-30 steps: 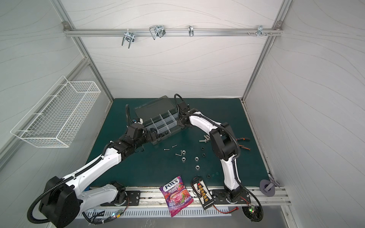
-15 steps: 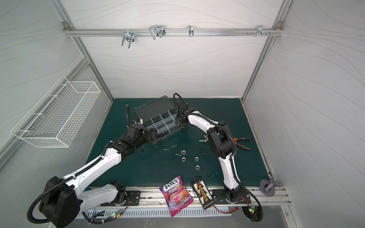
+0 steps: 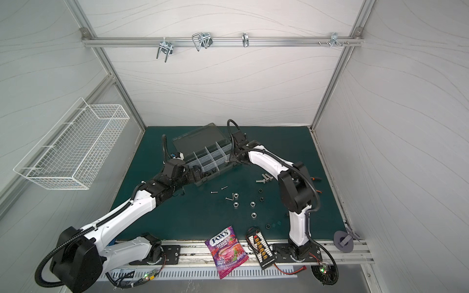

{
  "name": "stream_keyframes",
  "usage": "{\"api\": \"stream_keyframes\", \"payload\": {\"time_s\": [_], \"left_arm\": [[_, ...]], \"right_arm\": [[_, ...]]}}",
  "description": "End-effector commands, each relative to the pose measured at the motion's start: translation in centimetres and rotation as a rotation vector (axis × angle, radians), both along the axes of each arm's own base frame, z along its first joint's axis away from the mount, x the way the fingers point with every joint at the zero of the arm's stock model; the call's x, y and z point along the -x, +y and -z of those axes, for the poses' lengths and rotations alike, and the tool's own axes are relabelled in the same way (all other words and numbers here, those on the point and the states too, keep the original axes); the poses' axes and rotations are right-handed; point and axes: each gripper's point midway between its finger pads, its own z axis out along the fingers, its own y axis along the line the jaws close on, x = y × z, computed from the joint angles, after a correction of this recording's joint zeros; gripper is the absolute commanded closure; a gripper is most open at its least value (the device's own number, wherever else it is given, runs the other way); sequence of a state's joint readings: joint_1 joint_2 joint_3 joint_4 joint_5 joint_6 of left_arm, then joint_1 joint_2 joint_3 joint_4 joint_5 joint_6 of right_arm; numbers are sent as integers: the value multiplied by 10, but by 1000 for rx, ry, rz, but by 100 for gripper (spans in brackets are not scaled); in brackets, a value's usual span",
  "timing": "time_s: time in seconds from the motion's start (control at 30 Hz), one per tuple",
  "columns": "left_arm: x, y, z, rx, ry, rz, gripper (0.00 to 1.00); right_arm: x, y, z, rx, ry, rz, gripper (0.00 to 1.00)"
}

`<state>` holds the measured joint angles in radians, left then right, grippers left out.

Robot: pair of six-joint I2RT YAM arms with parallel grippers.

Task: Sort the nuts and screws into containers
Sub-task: 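Carry the silver bolt with the right gripper and release it into the box, then move the right gripper back to the silver bolts and grasp another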

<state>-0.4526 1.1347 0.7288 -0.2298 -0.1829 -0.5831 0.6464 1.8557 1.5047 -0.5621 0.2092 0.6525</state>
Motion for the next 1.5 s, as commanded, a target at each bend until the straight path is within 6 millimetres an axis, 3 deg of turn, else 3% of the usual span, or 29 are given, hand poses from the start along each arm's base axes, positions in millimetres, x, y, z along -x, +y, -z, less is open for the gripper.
{"api": "stream_keyframes", "payload": {"time_s": [0.0, 0.3, 0.47, 0.63, 1.03, 1.47], "left_arm": [[-8, -3, -24, 23, -61, -4, 1], [-8, -6, -21, 29, -54, 9, 1], [-9, -7, -20, 32, -50, 14, 1], [-9, -7, -20, 32, -52, 14, 1], [-10, -9, -18, 36, -44, 15, 1], [-10, -9, -16, 33, -39, 12, 1]], "right_arm": [[19, -33, -11, 50, -18, 58, 35], [59, -118, 13, 115, 71, 156, 37], [60, -159, 24, 138, 135, 189, 43], [61, -187, 36, 156, 177, 216, 49], [49, -192, 71, 173, 270, 161, 51], [55, -185, 97, 147, 328, 137, 51]]}}
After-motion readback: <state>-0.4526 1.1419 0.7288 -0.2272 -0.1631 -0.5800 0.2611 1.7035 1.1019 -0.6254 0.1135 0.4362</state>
